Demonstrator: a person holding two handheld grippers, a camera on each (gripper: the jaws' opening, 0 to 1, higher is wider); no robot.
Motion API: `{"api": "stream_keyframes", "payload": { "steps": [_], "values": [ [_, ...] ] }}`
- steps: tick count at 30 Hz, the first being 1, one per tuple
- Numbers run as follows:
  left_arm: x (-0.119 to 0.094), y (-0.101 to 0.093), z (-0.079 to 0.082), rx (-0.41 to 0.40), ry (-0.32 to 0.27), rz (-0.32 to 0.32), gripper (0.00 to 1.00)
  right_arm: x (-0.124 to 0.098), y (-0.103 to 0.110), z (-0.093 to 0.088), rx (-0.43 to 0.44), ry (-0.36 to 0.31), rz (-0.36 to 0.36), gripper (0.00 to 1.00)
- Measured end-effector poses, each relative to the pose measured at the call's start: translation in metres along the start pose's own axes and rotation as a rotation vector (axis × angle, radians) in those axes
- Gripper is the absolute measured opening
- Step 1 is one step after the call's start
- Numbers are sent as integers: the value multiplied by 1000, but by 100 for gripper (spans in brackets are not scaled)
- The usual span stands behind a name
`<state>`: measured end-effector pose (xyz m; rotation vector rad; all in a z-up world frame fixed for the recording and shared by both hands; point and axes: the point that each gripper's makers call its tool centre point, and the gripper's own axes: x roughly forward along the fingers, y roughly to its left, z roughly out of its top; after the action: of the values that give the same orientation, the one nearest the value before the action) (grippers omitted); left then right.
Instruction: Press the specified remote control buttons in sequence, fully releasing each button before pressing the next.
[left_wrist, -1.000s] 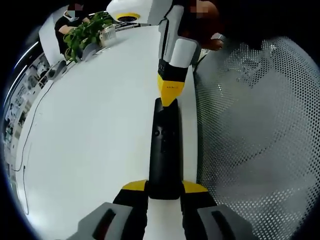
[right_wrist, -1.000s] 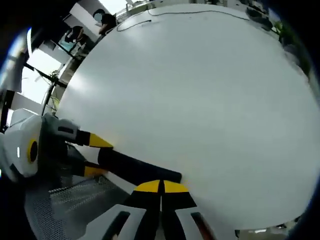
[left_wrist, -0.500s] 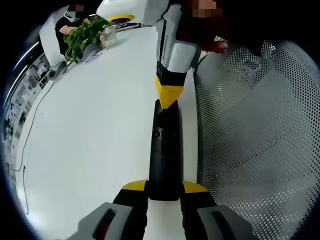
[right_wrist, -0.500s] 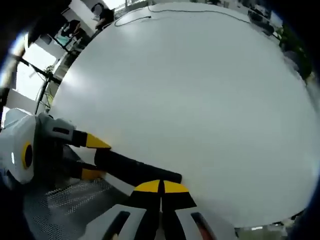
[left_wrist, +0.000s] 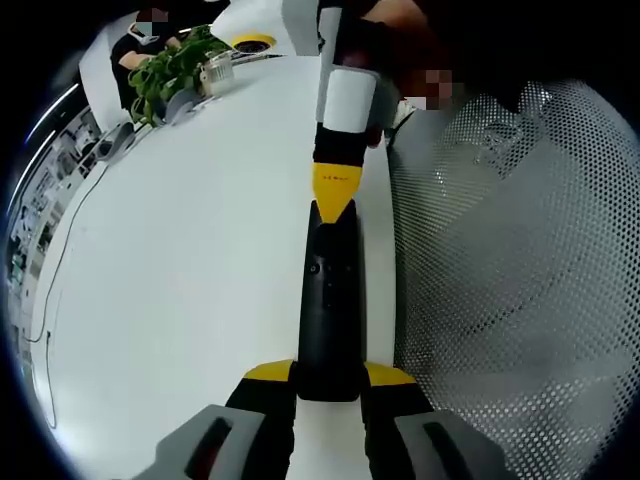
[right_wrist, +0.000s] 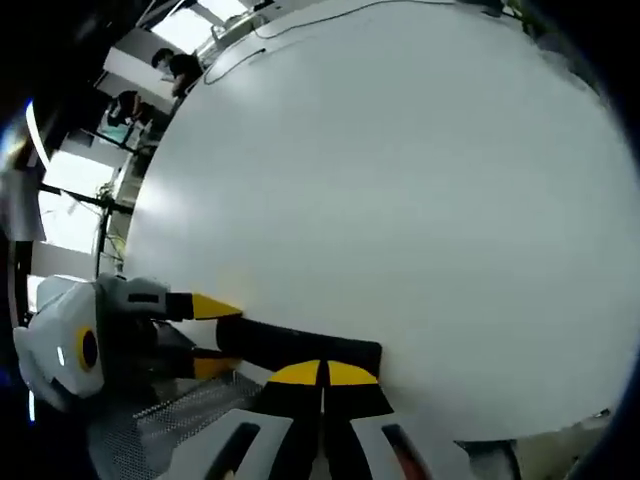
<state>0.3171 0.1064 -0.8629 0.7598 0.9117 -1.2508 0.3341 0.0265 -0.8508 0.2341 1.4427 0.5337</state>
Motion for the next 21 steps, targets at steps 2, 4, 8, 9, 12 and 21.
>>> {"api": "stream_keyframes", "payload": {
  "steps": [2,4,8,9,12,21],
  "values": [
    [0,0,0,0,0,0,24,0,2,-1,-4,2,3,0],
    [0,0,0,0,0,0,24,1,2,-1,-6,8,3,0],
    [0,0,0,1,0,-1,24,4,1,-3,-33,26,-19,0],
    [0,0,0,1,0,-1,24,4,1,-3,-41,27,-24,0],
    [0,0,0,2,2,-1,24,4,1,-4,-59,22,-38,0],
    [1,0,1,4,5,-2,25,5,0,-3,-145,29,-86,0]
  ]
}}
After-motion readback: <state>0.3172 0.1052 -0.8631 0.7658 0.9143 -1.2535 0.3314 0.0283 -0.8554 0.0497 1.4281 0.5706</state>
